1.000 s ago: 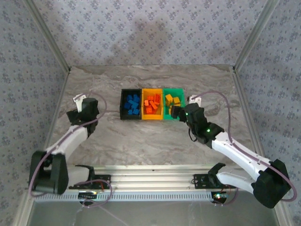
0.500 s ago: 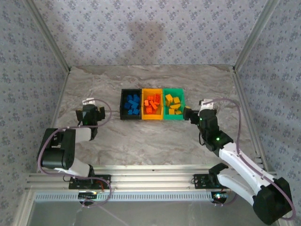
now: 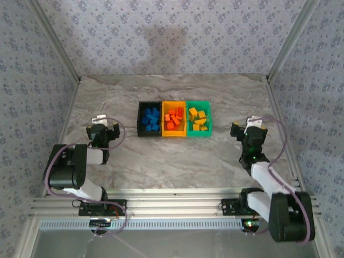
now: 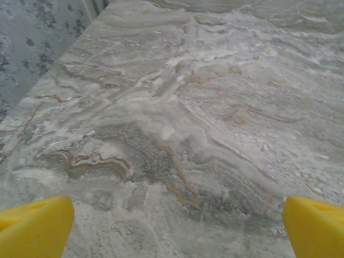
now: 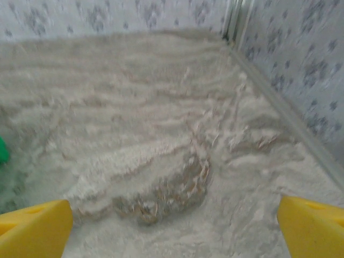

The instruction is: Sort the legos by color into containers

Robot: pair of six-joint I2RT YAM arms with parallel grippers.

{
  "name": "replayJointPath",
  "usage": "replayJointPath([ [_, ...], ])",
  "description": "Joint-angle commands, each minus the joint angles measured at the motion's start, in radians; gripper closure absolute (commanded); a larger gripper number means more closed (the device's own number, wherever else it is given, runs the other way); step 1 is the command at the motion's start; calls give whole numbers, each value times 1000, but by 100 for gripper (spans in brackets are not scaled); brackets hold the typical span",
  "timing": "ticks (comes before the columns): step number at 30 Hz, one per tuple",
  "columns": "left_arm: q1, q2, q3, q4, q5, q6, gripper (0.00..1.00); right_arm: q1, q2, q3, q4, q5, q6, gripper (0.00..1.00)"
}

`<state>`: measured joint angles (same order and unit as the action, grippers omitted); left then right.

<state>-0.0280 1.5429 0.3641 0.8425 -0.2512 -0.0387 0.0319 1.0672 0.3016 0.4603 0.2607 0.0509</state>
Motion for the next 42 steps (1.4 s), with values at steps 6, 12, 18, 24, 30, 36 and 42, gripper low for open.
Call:
replayJointPath([
  [6, 3, -7, 24, 27, -28, -26, 0, -31, 289, -18, 409, -112, -68, 0],
  [12, 3, -6, 24, 26, -28, -26, 0, -8, 455, 70, 378, -64, -64, 0],
  [18, 3, -6, 25, 26, -26, -26, 0, -46, 457, 74, 382, -118, -51, 0],
  [24, 3, -7, 24, 25, -26, -26, 0, -47, 456, 73, 384, -120, -51, 0],
  [30, 3, -6, 24, 26, -28, -25, 0, -46, 456, 73, 383, -119, -51, 0],
  [36, 3, -7, 26, 24, -28, -24, 0, -46, 456, 73, 383, -119, -51, 0],
  [42, 3, -7, 24, 24, -26, -24, 0, -47, 456, 74, 383, -119, -51, 0],
])
